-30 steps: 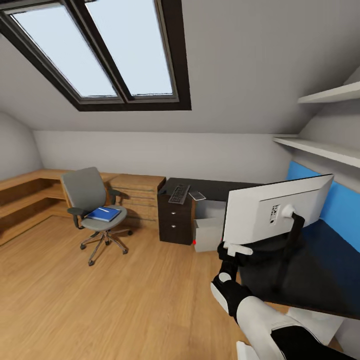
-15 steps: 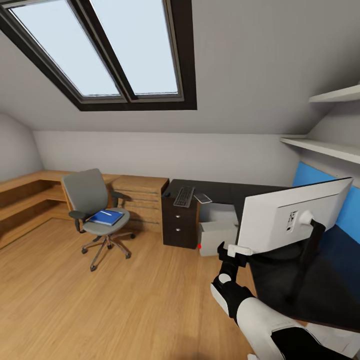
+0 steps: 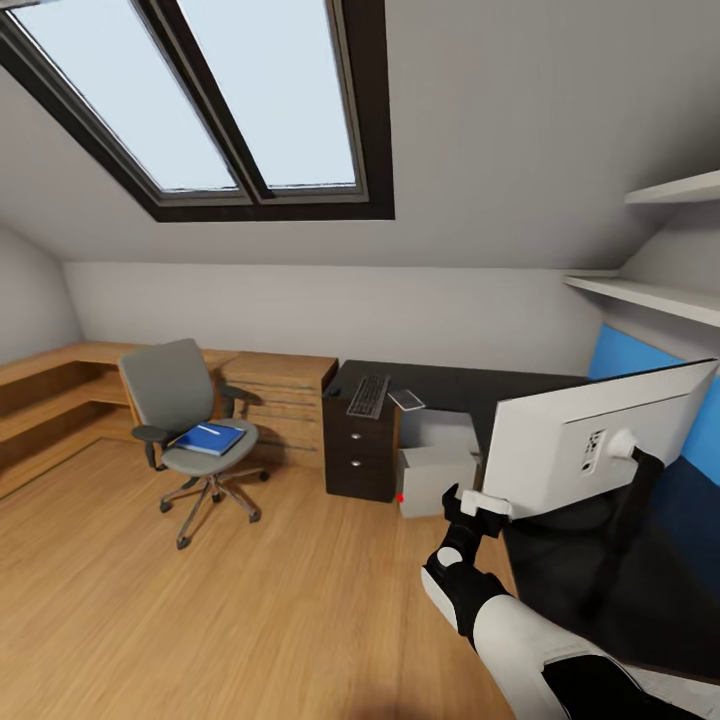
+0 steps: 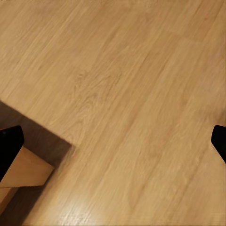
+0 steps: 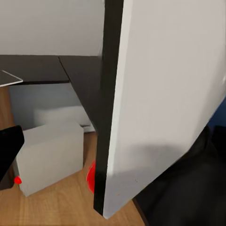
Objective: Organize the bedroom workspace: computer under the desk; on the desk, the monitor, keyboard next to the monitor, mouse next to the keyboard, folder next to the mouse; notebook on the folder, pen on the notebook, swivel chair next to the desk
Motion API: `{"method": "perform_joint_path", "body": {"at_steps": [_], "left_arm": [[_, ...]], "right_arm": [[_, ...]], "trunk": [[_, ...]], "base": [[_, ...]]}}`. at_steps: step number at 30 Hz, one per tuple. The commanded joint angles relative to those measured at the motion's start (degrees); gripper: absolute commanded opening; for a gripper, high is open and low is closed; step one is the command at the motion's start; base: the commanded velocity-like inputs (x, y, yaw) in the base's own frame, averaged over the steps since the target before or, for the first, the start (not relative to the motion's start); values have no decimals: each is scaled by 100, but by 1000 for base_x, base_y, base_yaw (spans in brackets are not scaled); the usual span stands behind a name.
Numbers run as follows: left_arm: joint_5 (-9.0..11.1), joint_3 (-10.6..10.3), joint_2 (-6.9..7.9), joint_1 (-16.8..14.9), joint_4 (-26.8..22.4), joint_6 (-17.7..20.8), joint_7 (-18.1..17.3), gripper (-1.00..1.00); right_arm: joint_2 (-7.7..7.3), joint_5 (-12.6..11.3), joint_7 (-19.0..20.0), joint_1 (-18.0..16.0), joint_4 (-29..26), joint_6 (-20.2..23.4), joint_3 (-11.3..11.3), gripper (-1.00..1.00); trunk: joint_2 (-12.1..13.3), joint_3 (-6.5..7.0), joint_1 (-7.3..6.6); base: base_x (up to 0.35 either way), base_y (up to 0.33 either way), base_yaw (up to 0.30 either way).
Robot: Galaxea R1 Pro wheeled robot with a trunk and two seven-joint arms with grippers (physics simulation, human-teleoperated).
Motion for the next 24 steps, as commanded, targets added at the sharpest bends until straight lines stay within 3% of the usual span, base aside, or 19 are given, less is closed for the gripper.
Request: {"method": "perform_joint_path", "body": {"at_steps": [1, 13, 24], "left_arm": [[36, -49, 1, -5, 1, -17, 33, 100], [20, -58, 1, -5, 1, -18, 33, 100], [33, -58, 1, -5, 1, -18, 33, 100]], "right_arm": [[0, 21, -47, -7, 8, 5, 21, 100], [0, 21, -74, -6, -5, 16, 29, 100], [-21, 9, -125, -7, -18, 61, -8, 100]], "trunk": [[-7, -9, 3], [-7, -9, 3], [-7, -9, 3]], "base": [[121, 0, 0], [125, 0, 0], [36, 0, 0]]}}
